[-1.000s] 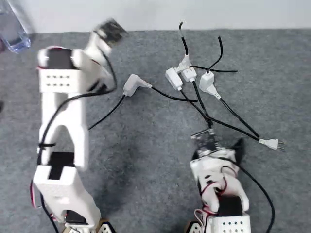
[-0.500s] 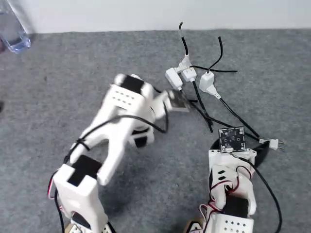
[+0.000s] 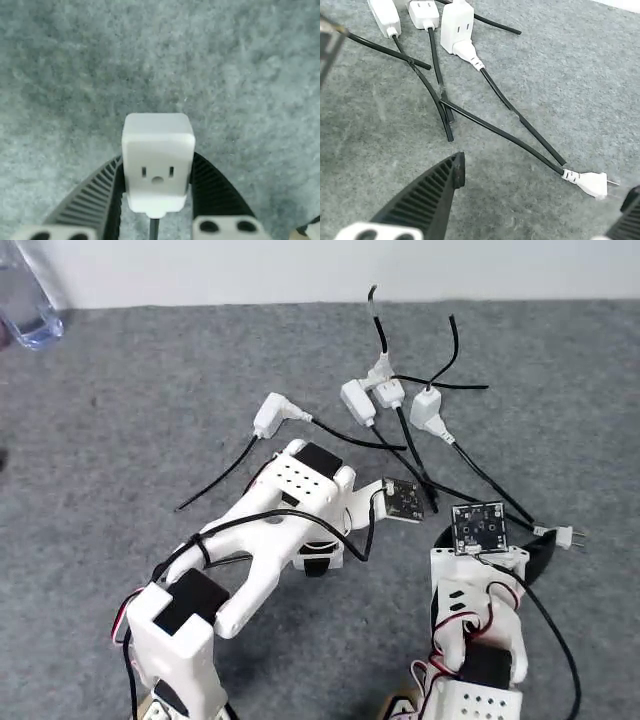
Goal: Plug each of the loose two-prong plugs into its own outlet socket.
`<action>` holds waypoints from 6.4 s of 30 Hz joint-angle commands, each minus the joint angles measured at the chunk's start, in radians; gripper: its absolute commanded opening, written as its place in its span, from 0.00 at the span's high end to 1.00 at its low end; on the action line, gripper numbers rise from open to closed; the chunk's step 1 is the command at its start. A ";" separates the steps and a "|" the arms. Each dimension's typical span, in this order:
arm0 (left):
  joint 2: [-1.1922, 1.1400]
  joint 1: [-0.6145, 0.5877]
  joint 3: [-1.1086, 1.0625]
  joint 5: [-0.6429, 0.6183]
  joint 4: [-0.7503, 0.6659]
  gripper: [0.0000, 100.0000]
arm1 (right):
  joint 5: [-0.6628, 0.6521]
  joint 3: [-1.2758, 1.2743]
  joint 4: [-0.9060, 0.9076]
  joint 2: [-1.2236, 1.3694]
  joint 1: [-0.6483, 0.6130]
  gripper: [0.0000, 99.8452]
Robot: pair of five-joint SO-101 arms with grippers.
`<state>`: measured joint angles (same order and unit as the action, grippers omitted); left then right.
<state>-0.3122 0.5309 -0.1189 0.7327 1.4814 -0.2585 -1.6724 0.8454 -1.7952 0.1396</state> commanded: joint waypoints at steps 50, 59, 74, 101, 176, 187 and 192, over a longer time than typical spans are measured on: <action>0.049 -0.020 0.008 -0.166 0.055 0.79 | 0.005 -0.011 -0.021 -0.005 -0.010 0.54; 0.049 -0.020 -0.088 -0.166 -0.103 0.79 | 0.005 -0.011 -0.021 -0.005 -0.010 0.54; 0.052 -0.020 -0.093 -0.167 -0.143 0.79 | 0.005 -0.011 -0.021 -0.005 -0.012 0.54; 0.018 0.078 -0.067 -0.276 -0.048 0.79 | 0.005 -0.011 -0.021 -0.005 -0.012 0.54; 0.018 -0.126 -0.139 -0.348 -0.333 0.79 | 0.005 -0.011 -0.021 -0.004 -0.013 0.54; 0.018 -0.141 -0.157 -0.273 -0.247 0.79 | 0.005 -0.011 -0.021 -0.004 -0.013 0.54; 0.018 -0.135 -0.182 -0.267 -0.245 0.79 | 0.005 -0.011 -0.021 -0.004 -0.013 0.54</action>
<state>-0.3015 0.3959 -0.2954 0.4503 1.2221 -0.2585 -1.6724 0.8454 -1.7952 0.1381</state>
